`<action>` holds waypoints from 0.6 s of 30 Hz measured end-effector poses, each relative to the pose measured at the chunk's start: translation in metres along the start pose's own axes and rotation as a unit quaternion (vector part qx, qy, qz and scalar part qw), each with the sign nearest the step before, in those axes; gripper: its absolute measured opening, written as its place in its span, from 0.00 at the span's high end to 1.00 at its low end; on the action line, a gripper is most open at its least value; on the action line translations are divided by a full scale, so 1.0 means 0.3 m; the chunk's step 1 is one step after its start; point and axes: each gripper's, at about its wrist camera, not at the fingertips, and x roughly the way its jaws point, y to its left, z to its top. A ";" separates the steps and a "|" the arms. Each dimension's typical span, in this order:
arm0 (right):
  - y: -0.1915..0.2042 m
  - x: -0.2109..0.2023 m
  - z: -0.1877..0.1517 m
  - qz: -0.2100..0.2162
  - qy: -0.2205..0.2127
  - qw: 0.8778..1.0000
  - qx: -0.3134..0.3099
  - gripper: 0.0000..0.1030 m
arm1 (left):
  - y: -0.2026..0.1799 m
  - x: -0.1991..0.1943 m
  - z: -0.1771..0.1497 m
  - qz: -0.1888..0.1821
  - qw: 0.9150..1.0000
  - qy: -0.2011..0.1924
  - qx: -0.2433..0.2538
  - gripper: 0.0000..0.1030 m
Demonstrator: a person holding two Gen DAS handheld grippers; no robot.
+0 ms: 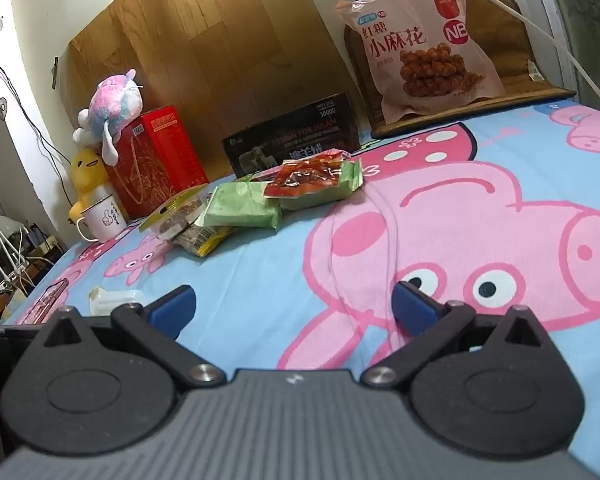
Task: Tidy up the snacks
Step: 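Move the left gripper toward the clear bag of nuts in the pile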
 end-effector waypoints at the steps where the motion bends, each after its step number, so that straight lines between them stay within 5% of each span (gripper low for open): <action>1: -0.002 -0.001 0.000 0.002 -0.001 1.000 0.003 0.00 | 0.002 0.000 0.000 -0.003 1.000 -0.001 -0.001 0.00; 10: 0.006 0.022 0.036 0.002 0.017 1.000 -0.018 0.00 | 0.069 -0.041 -0.015 -0.086 0.995 -0.039 0.007 0.00; 15: 0.091 0.056 0.096 0.033 0.017 0.996 -0.083 0.00 | 0.160 -0.060 0.019 -0.140 0.988 -0.059 -0.012 0.00; 18: 0.127 0.110 0.141 0.056 0.040 0.990 -0.121 0.11 | 0.212 -0.089 0.079 -0.160 0.983 -0.092 -0.019 0.03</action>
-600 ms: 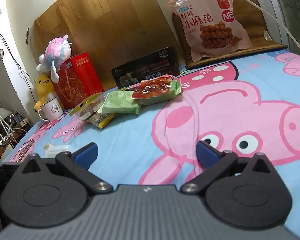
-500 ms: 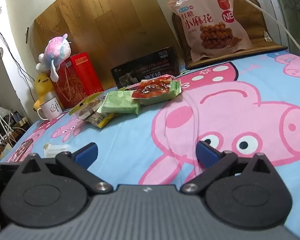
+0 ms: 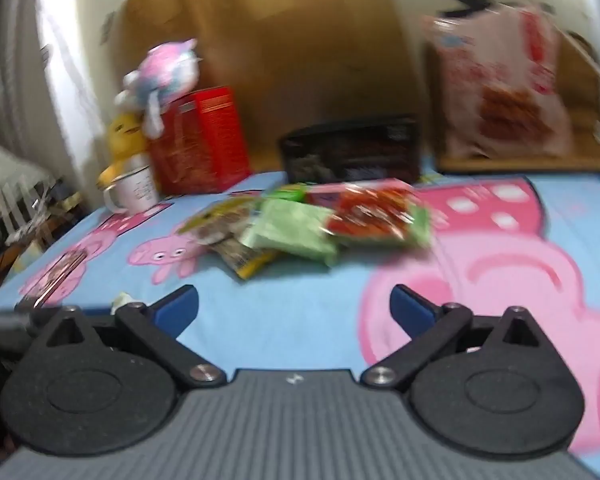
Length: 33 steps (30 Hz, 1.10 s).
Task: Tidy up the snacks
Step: 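Move the left gripper toward the clear bag of nuts in the pile, then grasp the clear bag of nuts with the left gripper and lift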
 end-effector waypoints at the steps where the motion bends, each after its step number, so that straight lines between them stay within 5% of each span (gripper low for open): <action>1: 0.000 0.022 0.016 0.005 0.010 1.000 -0.003 0.17 | 0.016 -0.008 0.018 -0.004 1.000 -0.010 -0.005 0.04; 7: 0.018 0.133 0.102 0.035 0.043 0.998 -0.004 0.37 | 0.104 0.001 0.104 -0.031 0.999 -0.023 -0.038 0.17; 12: 0.029 0.230 0.174 0.116 0.067 0.989 0.063 0.37 | 0.256 0.064 0.171 -0.052 0.991 -0.011 -0.124 0.32; 16: 0.045 0.357 0.225 0.126 0.100 0.977 0.140 0.36 | 0.365 0.114 0.204 -0.044 0.982 -0.007 -0.181 0.39; 20: 0.061 0.467 0.214 0.108 0.124 0.971 0.171 0.41 | 0.390 0.125 0.186 -0.041 0.981 -0.006 -0.187 0.39; 22: 0.059 0.469 0.210 0.097 0.125 0.973 0.168 0.76 | 0.398 0.129 0.174 -0.037 0.981 0.000 -0.188 0.39; 23: 0.044 0.460 0.205 0.105 0.127 0.970 0.177 0.85 | 0.401 0.128 0.165 -0.037 0.981 0.001 -0.189 0.39; 33: -0.023 0.233 0.113 0.174 0.141 0.968 0.116 0.88 | 0.382 0.162 0.150 -0.067 0.982 0.028 -0.174 0.37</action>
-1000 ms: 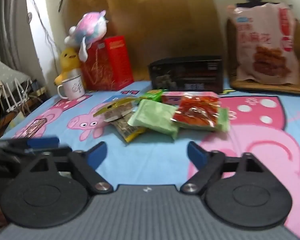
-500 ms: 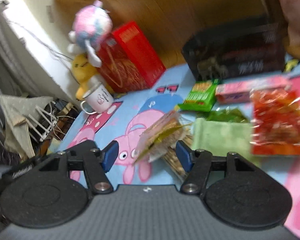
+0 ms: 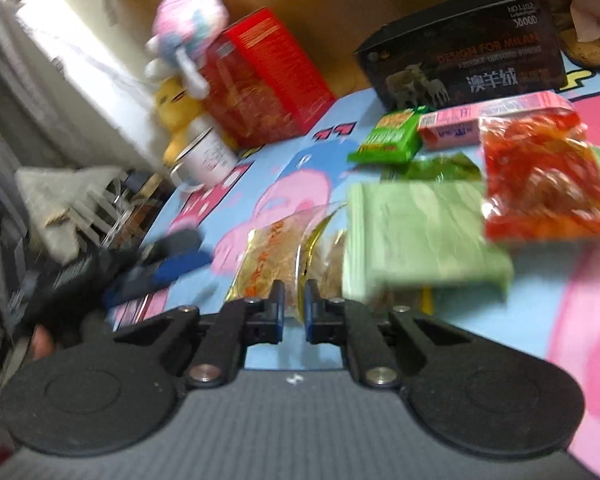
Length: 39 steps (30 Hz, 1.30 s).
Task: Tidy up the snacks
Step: 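Grasp the clear bag of nuts with the left gripper and lift, then lower the nut bag into the black tin and open the left gripper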
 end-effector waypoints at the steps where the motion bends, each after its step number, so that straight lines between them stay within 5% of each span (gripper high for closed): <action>1: 0.009 -0.016 -0.017 -0.002 0.003 1.000 -0.017 0.86 | -0.009 0.008 -0.008 -0.004 1.000 0.007 0.005 0.37; 6: 0.061 -0.022 -0.055 -0.034 -0.003 0.994 -0.102 0.56 | -0.038 0.000 -0.044 -0.018 1.000 0.020 0.005 0.37; 11: 0.065 0.028 -0.047 -0.041 0.009 0.987 -0.152 0.55 | -0.014 -0.029 -0.070 -0.030 0.998 0.043 -0.024 0.40; 16: 0.072 0.116 -0.051 -0.035 0.030 0.983 -0.177 0.61 | -0.008 0.013 -0.089 -0.030 0.997 0.065 -0.031 0.66; 26: 0.172 0.125 0.064 -0.038 -0.031 0.975 -0.215 0.65 | -0.049 0.017 0.088 -0.037 0.999 0.017 -0.003 0.66; 32: 0.109 0.112 0.213 -0.075 -0.080 0.971 -0.212 0.65 | -0.162 0.200 0.266 -0.046 0.998 0.007 0.046 0.66; 39: -0.102 0.093 0.465 -0.136 -0.141 0.968 -0.160 0.65 | -0.280 0.596 0.484 -0.060 0.995 0.017 0.073 0.66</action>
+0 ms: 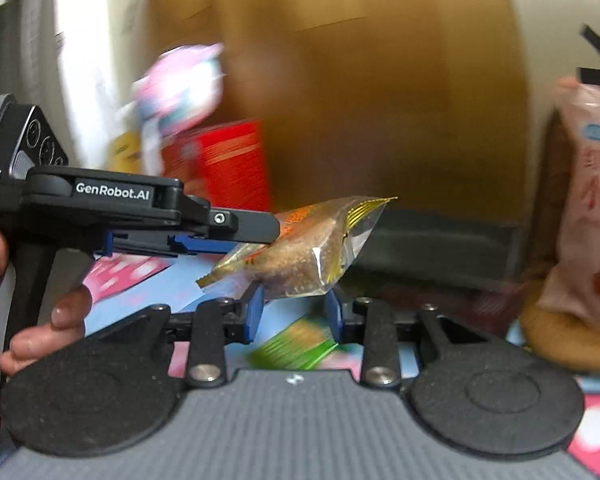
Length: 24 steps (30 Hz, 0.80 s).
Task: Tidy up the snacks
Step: 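Lower the nut bag into the black tin and open the left gripper, then move the left gripper back to the snack pile toward the red bag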
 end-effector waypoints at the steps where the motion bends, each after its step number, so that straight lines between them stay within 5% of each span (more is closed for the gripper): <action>1: -0.047 0.030 0.017 -0.010 0.000 1.000 0.013 0.65 | -0.001 0.057 0.019 0.004 1.000 0.006 0.002 0.66; 8: -0.190 0.105 0.025 -0.070 0.014 0.996 0.054 0.54 | -0.016 0.229 -0.004 0.034 0.998 0.031 0.031 0.60; 13: -0.242 -0.038 -0.021 -0.069 -0.018 0.994 0.080 0.49 | -0.027 0.075 -0.059 -0.002 0.999 0.024 0.044 0.58; 18: -0.256 -0.218 -0.120 -0.065 0.000 0.991 0.115 0.48 | -0.043 -0.104 -0.189 -0.056 0.996 0.059 0.044 0.58; 24: -0.180 -0.255 -0.262 -0.047 0.052 0.991 0.118 0.48 | -0.062 -0.186 -0.374 -0.055 0.992 0.110 0.029 0.60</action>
